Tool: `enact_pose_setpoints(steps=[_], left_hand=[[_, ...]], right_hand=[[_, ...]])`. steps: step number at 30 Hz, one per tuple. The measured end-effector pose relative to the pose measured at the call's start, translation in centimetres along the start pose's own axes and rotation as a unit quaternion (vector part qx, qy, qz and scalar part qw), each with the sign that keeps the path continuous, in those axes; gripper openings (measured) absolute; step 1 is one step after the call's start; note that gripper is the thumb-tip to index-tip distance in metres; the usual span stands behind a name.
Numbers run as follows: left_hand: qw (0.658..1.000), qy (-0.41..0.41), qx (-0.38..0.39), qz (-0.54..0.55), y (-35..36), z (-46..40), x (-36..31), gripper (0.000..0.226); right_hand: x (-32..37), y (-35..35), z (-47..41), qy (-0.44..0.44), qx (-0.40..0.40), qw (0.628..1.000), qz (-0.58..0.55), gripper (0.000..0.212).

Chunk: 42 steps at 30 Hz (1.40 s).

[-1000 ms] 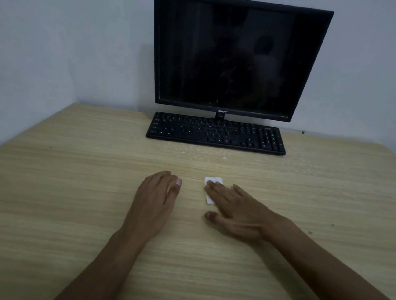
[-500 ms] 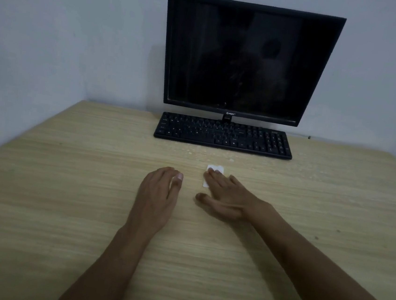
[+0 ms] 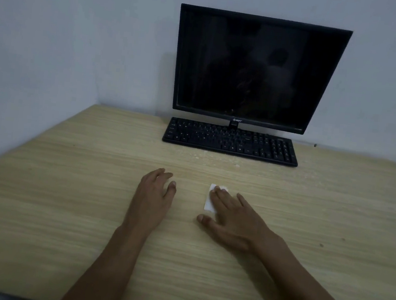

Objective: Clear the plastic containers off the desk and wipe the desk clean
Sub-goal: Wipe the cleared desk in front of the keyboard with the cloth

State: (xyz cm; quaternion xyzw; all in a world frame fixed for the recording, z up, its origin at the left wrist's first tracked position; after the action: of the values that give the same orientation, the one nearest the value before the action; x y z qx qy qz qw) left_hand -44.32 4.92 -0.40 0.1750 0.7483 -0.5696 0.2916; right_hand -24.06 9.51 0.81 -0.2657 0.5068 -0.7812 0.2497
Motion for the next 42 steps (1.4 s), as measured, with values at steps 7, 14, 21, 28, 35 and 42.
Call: enact_pose_setpoints(steps=[7, 14, 21, 28, 35, 42], left_hand=[[0.995, -0.027, -0.032, 0.09, -0.4, -0.3, 0.1, 0.039], [0.988, -0.053, -0.042, 0.136, -0.8, -0.3, 0.2, 0.043], [0.972, -0.07, -0.057, 0.217, -1.6, 0.0, -0.4, 0.033], [0.958, -0.092, -0.075, 0.26, -1.9, 0.2, -0.6, 0.035], [0.936, -0.086, -0.153, 0.304, -2.3, 0.1, -0.1, 0.033], [0.937, -0.043, -0.215, 0.273, -2.5, 0.3, -0.2, 0.032]], right_hand=[[3.8, 0.7, -0.7, -0.055, 0.015, 0.998, 0.036, 0.095], [4.9, -1.7, -8.1, -0.029, 0.02, 0.999, 0.025, 0.09], [5.8, -2.2, -8.7, -0.042, 0.014, 0.999, 0.03, 0.09], [8.6, 0.8, -3.3, -0.101, 0.012, 0.994, 0.044, 0.088], [9.0, -1.3, -7.5, -0.091, 0.022, 0.995, 0.043, 0.068], [8.5, -2.9, -13.0, -0.047, 0.023, 0.998, 0.035, 0.069]])
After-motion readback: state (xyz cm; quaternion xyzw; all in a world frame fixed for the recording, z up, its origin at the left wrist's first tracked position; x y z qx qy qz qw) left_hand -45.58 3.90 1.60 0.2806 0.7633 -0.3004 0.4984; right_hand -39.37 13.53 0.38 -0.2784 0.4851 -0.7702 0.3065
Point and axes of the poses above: each hand's wrist, its own z-axis away from the middle knuckle, its own y-axis out of the palm, x = y × z, the point moved 2 cm from there along -z, towards the middle knuckle, and after that the axes turned 14 degrees about x, right-handed, at the moved point
